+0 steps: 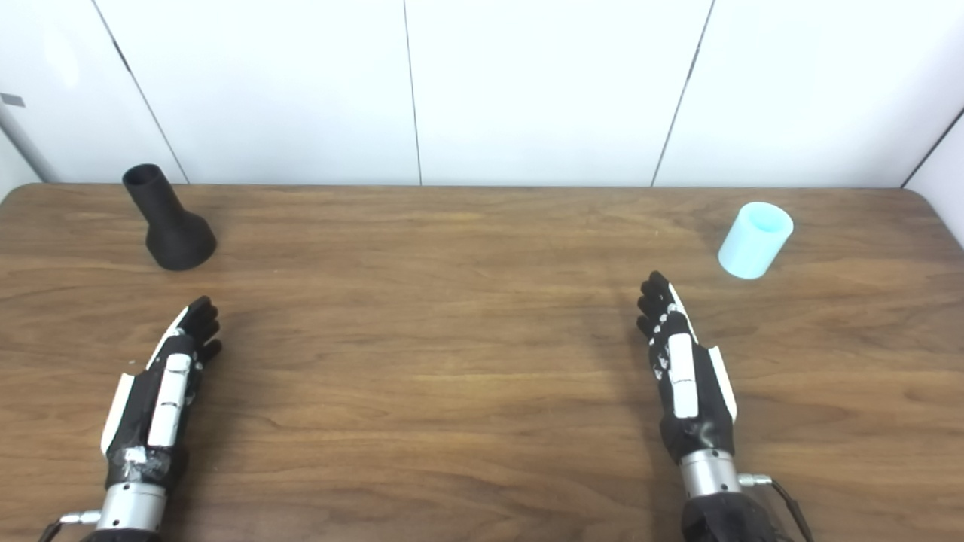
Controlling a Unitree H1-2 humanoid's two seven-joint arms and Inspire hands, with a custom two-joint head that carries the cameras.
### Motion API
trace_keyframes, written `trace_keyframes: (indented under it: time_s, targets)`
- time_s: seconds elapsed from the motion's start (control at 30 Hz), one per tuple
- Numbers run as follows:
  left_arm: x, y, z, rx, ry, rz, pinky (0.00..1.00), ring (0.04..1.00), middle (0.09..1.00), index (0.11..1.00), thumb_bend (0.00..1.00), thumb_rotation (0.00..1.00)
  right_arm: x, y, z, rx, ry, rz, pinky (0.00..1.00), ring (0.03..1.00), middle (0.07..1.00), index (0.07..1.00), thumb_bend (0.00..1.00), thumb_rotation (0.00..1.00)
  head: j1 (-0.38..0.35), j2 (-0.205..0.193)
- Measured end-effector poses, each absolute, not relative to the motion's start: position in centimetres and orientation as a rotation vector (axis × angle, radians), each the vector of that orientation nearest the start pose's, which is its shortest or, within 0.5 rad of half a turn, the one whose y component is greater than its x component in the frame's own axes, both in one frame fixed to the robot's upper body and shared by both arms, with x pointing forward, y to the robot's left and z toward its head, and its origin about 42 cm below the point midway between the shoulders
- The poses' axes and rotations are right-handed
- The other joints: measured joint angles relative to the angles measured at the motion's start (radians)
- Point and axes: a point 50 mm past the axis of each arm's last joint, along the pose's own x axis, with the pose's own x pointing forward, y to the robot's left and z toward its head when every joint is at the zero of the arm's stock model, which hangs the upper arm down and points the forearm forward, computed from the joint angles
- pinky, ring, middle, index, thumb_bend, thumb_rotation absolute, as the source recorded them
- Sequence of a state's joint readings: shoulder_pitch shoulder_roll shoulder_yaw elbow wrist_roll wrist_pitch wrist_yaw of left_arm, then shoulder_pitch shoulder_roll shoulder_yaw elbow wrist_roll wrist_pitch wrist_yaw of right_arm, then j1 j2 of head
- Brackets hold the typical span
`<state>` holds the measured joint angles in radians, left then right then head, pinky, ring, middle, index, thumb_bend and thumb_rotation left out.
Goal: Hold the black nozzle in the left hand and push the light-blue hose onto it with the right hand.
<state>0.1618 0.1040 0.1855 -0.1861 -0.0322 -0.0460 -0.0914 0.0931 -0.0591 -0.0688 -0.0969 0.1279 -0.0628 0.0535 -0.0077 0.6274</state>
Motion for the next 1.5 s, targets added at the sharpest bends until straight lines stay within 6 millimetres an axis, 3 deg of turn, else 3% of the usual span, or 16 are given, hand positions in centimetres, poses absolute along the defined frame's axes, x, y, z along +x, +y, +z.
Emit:
trace_keyframes:
  time_s: [0.53, 0.77, 1.0, 1.13, 1.27, 1.43, 1.5]
  targets:
    - [22.5, 29.7, 11.8, 0.112, -0.089, 0.115, 0.94, 0.937, 0.929, 0.926, 0.46, 0.85, 25.2, -25.2, 10.4, 0.064, -0.076, -0.031, 0.96, 0.958, 0.958, 0.948, 0.52, 0.98, 0.006, -0.002]
    - [22.5, 29.6, 11.7, 0.111, -0.089, 0.118, 0.95, 0.943, 0.926, 0.908, 0.47, 0.82, 25.2, -25.4, 10.4, 0.083, -0.072, -0.035, 0.97, 0.962, 0.963, 0.952, 0.47, 0.98, 0.081, -0.032]
    - [22.6, 28.8, 11.6, 0.111, -0.090, 0.132, 0.92, 0.922, 0.908, 0.893, 0.47, 0.80, 25.2, -25.8, 10.4, 0.092, -0.103, -0.001, 1.00, 0.998, 0.992, 0.988, 0.48, 1.00, 0.264, -0.123]
    - [22.6, 28.4, 11.6, 0.134, -0.091, 0.135, 0.94, 0.924, 0.908, 0.903, 0.45, 0.80, 25.2, -26.3, 10.4, 0.074, -0.113, 0.001, 1.00, 1.000, 0.992, 0.990, 0.51, 1.00, 0.290, -0.141]
    - [22.7, 28.0, 11.6, 0.134, -0.097, 0.142, 0.95, 0.932, 0.914, 0.908, 0.49, 0.80, 25.3, -26.5, 10.4, 0.070, -0.116, 0.001, 1.00, 1.000, 0.991, 0.988, 0.52, 1.00, 0.317, -0.153]
    - [22.7, 27.7, 11.6, 0.153, -0.097, 0.139, 0.98, 0.939, 0.912, 0.906, 0.51, 0.70, 25.3, -26.7, 10.4, 0.064, -0.116, 0.002, 1.00, 1.000, 0.981, 0.988, 0.55, 1.00, 0.347, -0.160]
    - [22.6, 27.6, 11.6, 0.153, -0.099, 0.140, 0.99, 0.940, 0.911, 0.903, 0.52, 0.61, 25.2, -26.7, 10.4, 0.064, -0.115, 0.002, 1.00, 1.000, 0.980, 0.989, 0.56, 1.00, 0.350, -0.156]
